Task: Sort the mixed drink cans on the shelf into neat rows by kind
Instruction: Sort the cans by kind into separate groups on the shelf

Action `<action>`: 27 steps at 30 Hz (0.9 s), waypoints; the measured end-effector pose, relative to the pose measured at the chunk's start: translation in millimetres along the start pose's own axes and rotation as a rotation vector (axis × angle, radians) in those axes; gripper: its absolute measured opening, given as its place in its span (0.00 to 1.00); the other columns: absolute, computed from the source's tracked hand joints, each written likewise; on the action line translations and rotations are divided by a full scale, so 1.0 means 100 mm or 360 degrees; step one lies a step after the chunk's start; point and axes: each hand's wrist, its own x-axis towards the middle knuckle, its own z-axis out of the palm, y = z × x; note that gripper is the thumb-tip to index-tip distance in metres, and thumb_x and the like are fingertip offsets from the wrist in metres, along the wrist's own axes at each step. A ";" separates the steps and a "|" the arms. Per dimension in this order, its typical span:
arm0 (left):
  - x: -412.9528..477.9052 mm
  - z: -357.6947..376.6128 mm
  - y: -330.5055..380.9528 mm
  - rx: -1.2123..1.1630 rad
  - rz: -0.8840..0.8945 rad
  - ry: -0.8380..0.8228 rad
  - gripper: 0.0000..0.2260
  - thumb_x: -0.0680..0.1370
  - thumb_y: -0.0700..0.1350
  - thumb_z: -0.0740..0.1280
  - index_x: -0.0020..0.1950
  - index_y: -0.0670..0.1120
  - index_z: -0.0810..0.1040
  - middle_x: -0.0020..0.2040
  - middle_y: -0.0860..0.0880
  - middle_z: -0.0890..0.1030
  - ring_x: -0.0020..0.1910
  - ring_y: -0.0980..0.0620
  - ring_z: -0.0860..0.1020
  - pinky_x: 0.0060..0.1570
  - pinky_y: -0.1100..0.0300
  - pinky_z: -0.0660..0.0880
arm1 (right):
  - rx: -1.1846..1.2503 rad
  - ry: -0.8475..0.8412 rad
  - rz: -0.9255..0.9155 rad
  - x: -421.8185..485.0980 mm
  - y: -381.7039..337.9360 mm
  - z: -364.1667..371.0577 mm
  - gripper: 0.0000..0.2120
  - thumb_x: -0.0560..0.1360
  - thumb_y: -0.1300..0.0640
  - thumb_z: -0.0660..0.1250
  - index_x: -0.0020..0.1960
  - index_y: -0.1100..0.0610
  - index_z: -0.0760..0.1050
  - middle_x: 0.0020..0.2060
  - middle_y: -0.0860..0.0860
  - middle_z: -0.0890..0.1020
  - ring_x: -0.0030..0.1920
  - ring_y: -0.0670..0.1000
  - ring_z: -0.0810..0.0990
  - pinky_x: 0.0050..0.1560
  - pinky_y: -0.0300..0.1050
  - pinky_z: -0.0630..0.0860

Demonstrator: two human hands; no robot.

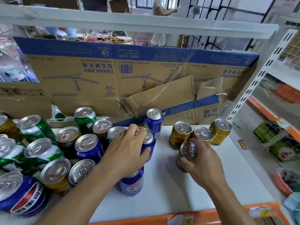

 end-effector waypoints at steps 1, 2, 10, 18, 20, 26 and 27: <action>0.00 0.01 -0.01 -0.0008 -0.0012 0.0028 0.11 0.80 0.56 0.59 0.56 0.50 0.67 0.57 0.51 0.66 0.55 0.48 0.73 0.50 0.54 0.69 | -0.0024 -0.0001 0.0040 0.00 0.00 0.00 0.25 0.65 0.49 0.73 0.61 0.49 0.73 0.57 0.53 0.78 0.53 0.59 0.77 0.43 0.47 0.71; 0.00 0.03 -0.02 -0.0015 -0.0014 0.0050 0.11 0.80 0.56 0.59 0.56 0.50 0.68 0.57 0.51 0.66 0.55 0.48 0.73 0.50 0.54 0.69 | -0.0055 -0.0002 0.0075 0.01 -0.02 0.00 0.25 0.67 0.49 0.72 0.62 0.51 0.72 0.59 0.55 0.77 0.54 0.60 0.76 0.44 0.48 0.71; -0.16 -0.12 -0.15 -0.0365 0.0078 0.0026 0.12 0.79 0.52 0.63 0.61 0.51 0.74 0.62 0.55 0.71 0.60 0.56 0.70 0.57 0.57 0.69 | -0.0019 0.0269 -0.0331 -0.03 -0.52 0.02 0.21 0.68 0.57 0.73 0.60 0.59 0.76 0.57 0.59 0.76 0.55 0.63 0.72 0.50 0.51 0.70; -0.93 -0.51 -0.85 -0.0118 -0.0502 0.0222 0.13 0.79 0.46 0.61 0.63 0.55 0.74 0.57 0.57 0.72 0.46 0.58 0.71 0.48 0.60 0.71 | 0.0314 -0.0131 -0.0988 0.04 -1.57 0.20 0.15 0.73 0.55 0.68 0.59 0.55 0.77 0.54 0.52 0.79 0.56 0.54 0.75 0.52 0.44 0.71; -1.07 -0.57 -1.01 0.0055 -0.0640 0.0017 0.16 0.78 0.47 0.62 0.65 0.56 0.71 0.60 0.55 0.71 0.55 0.55 0.72 0.54 0.57 0.73 | 0.0231 -0.0268 -0.1111 0.15 -1.78 0.31 0.14 0.74 0.55 0.67 0.59 0.55 0.78 0.53 0.53 0.80 0.55 0.55 0.77 0.54 0.48 0.73; -1.00 -0.51 -1.06 0.0630 -0.0643 -0.0480 0.26 0.75 0.53 0.68 0.71 0.53 0.64 0.67 0.47 0.67 0.65 0.43 0.70 0.62 0.49 0.67 | -0.0255 -0.0695 -0.0974 0.66 -2.28 0.66 0.15 0.74 0.53 0.66 0.60 0.55 0.75 0.54 0.55 0.81 0.54 0.57 0.78 0.50 0.47 0.75; -0.96 -0.50 -1.06 0.0683 -0.0651 -0.0499 0.27 0.75 0.50 0.69 0.72 0.53 0.63 0.69 0.46 0.64 0.64 0.42 0.71 0.63 0.48 0.65 | -0.0302 -0.0792 -0.0956 0.70 -2.34 0.69 0.15 0.74 0.54 0.66 0.60 0.55 0.75 0.54 0.55 0.80 0.53 0.57 0.78 0.50 0.47 0.75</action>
